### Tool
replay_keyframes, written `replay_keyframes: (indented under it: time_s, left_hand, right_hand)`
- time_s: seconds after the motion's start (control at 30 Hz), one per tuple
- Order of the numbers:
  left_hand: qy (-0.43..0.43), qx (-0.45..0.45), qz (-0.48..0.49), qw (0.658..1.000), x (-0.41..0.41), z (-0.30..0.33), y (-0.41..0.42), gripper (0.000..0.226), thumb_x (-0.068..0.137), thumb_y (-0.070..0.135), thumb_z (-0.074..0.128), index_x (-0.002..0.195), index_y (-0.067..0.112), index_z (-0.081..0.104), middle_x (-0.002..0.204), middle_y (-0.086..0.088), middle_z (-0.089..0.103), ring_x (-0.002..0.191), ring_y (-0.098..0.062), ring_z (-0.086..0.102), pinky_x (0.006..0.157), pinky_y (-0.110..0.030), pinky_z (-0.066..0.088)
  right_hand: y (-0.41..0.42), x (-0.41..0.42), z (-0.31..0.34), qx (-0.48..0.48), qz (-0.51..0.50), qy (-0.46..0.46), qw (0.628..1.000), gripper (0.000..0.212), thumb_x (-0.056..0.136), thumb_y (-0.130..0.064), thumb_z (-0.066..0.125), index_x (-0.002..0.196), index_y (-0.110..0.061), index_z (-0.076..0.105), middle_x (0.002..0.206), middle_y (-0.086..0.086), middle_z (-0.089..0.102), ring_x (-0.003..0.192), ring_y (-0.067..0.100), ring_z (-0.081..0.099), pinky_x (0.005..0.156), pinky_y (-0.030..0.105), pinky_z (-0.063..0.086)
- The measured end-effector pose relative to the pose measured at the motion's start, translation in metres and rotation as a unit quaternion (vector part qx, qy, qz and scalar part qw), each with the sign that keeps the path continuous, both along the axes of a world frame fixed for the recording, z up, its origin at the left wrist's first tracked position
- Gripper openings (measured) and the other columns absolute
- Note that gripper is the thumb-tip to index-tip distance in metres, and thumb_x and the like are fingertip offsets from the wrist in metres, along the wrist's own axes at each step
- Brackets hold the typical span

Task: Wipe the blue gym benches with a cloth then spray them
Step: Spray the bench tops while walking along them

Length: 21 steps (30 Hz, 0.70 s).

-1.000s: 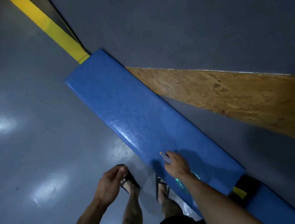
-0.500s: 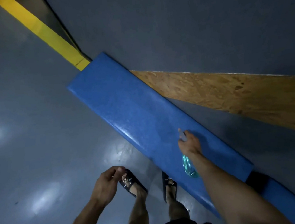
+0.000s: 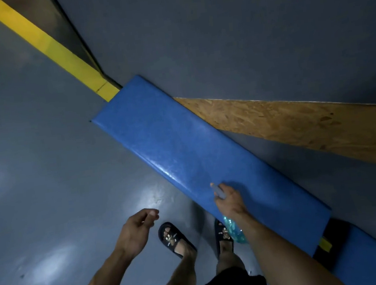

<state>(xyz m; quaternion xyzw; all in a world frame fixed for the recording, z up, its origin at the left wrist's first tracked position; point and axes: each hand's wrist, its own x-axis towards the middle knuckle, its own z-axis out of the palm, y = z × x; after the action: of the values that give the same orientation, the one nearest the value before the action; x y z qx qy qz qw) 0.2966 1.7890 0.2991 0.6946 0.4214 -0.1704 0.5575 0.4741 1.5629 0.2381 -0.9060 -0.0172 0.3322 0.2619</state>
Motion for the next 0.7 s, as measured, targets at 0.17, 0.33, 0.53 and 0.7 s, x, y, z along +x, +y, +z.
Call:
replay_keyframes:
  time_s: [0.17,0.33,0.53,0.7]
  left_hand:
    - [-0.006,-0.002,0.011,1.000,-0.006,0.001,0.020,0.020,0.098,0.041,0.051,0.099,0.034,0.070,0.098,0.014,0.074,0.090,-0.004,0.068,0.087,-0.035,0.053]
    - [0.004,0.002,0.011,1.000,-0.013,-0.001,0.035,0.022,0.099,0.041,0.049,0.102,0.034,0.069,0.101,0.014,0.073,0.093,-0.005,0.068,0.089,-0.037,0.053]
    - [0.009,0.014,0.006,1.000,-0.001,-0.001,0.049,0.024,0.099,0.045,0.046,0.103,0.036,0.068,0.103,0.015,0.073,0.093,-0.004,0.068,0.090,-0.038,0.053]
    - [0.013,0.016,-0.003,1.000,0.022,0.001,0.062,0.024,0.098,0.046,0.047,0.102,0.036,0.068,0.102,0.016,0.073,0.092,-0.003,0.068,0.089,-0.036,0.054]
  right_hand:
    - [0.036,-0.041,-0.008,-0.067,0.063,0.049,0.995,0.019,0.086,-0.029,0.052,0.102,-0.020,0.058,0.112,0.004,0.064,0.108,0.030,0.057,0.086,0.035,0.045]
    - [0.047,-0.025,-0.006,-0.086,0.004,0.032,0.996,0.024,0.087,-0.028,0.053,0.109,-0.019,0.059,0.118,0.005,0.061,0.112,0.031,0.055,0.088,0.036,0.043]
    - [0.045,0.044,0.001,0.013,-0.130,0.016,0.991,0.007,0.085,-0.018,0.059,0.091,-0.015,0.062,0.083,0.002,0.063,0.080,0.028,0.063,0.070,0.034,0.051]
    - [0.052,0.104,-0.002,0.006,-0.166,-0.005,0.986,0.011,0.090,-0.023,0.054,0.094,-0.017,0.062,0.090,-0.001,0.060,0.086,0.029,0.061,0.070,0.027,0.041]
